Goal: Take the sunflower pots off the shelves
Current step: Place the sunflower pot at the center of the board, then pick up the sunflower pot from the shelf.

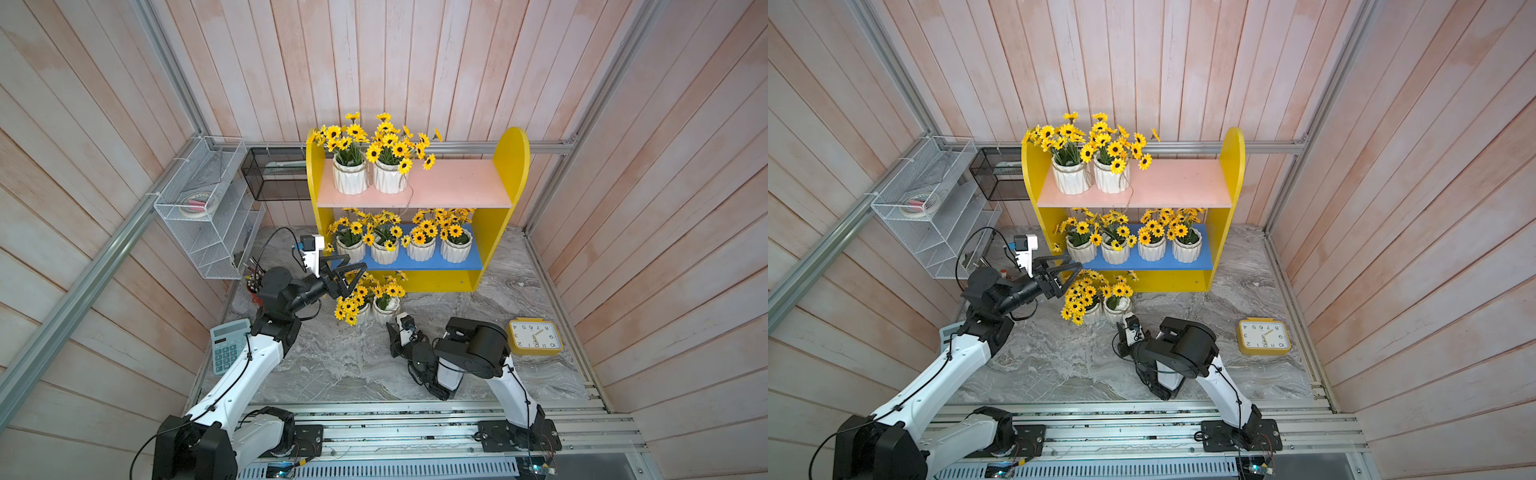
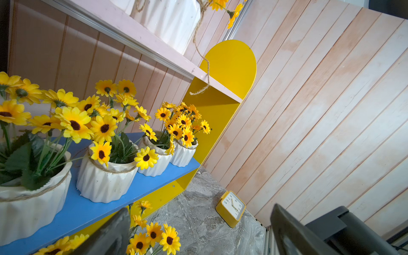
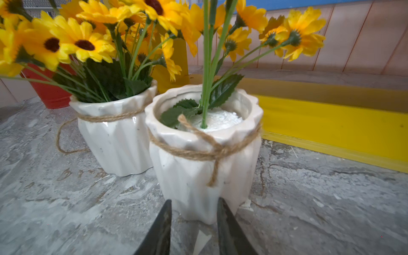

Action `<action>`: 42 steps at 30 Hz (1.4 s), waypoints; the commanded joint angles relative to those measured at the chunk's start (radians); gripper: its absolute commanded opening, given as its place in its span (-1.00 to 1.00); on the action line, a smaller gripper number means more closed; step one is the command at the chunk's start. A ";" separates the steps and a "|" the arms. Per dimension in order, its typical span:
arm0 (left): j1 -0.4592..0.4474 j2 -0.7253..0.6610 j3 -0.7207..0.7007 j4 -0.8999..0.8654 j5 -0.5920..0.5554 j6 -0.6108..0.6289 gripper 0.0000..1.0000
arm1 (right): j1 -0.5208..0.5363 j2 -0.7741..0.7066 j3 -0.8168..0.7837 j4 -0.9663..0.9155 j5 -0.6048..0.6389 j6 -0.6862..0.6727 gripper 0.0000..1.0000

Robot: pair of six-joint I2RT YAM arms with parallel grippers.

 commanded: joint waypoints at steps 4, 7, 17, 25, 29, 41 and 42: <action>-0.006 -0.020 0.005 -0.019 -0.007 0.023 1.00 | 0.030 -0.095 -0.087 0.160 0.039 0.019 -0.12; -0.005 -0.047 0.006 -0.043 -0.038 0.042 1.00 | 0.053 -0.163 -0.141 0.160 0.084 -0.004 0.07; -0.004 -0.127 0.048 -0.239 -0.303 0.133 1.00 | 0.157 -0.562 -0.244 -0.026 0.224 -0.172 0.31; 0.000 -0.194 0.026 -0.219 -0.355 0.158 1.00 | 0.142 -1.030 -0.015 -0.783 0.145 -0.192 0.61; 0.003 -0.216 0.009 -0.183 -0.323 0.163 1.00 | 0.096 -1.136 0.097 -0.943 0.094 -0.223 0.74; 0.004 -0.215 -0.039 0.088 0.084 0.063 1.00 | -0.184 -1.052 0.514 -1.145 -0.255 -0.302 0.95; 0.005 -0.212 -0.043 0.123 0.114 0.040 1.00 | -0.210 -1.027 0.553 -1.158 -0.280 -0.315 0.96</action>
